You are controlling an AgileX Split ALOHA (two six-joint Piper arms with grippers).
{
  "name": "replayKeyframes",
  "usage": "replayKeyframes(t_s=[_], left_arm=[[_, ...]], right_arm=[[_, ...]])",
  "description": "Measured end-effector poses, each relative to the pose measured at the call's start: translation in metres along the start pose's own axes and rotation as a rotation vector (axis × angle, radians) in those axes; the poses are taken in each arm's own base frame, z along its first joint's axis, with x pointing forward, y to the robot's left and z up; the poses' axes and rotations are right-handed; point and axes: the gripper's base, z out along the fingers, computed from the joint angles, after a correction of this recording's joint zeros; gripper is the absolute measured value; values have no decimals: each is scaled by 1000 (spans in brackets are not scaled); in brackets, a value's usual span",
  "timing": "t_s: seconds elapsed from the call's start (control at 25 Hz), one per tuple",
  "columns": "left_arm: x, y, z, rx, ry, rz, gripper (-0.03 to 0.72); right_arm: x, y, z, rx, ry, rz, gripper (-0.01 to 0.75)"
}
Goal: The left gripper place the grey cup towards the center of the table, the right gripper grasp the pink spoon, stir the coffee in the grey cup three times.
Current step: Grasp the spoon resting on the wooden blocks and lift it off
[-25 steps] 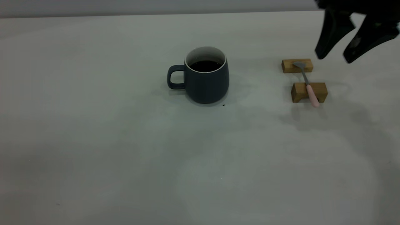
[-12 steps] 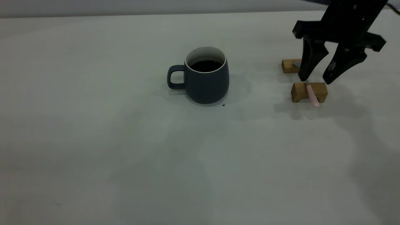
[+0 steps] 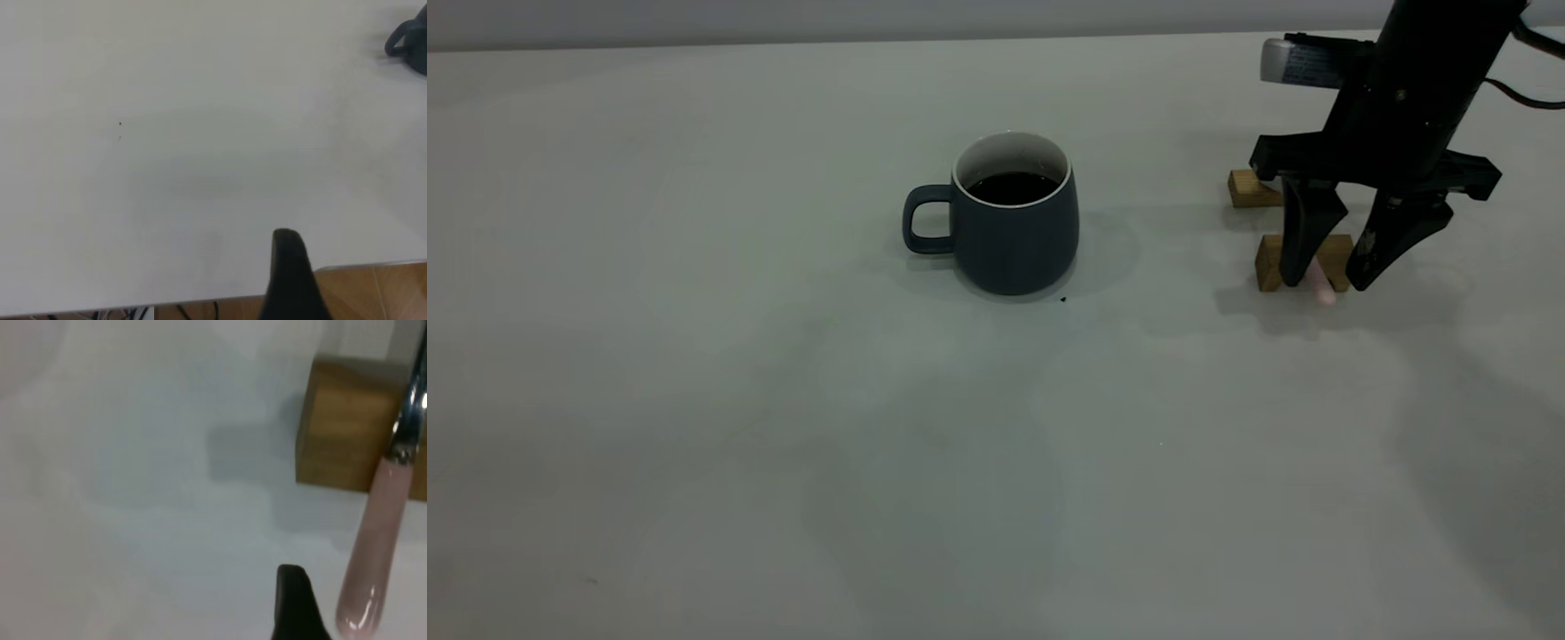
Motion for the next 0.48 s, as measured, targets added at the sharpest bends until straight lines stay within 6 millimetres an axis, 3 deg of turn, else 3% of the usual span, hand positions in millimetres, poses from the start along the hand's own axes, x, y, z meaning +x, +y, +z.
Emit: replayKeyframes(t_s=[0.48], left_arm=[[0, 0, 0, 0, 0, 0, 568]], right_arm=[[-3, -5, 22, 9, -6, 15, 513]])
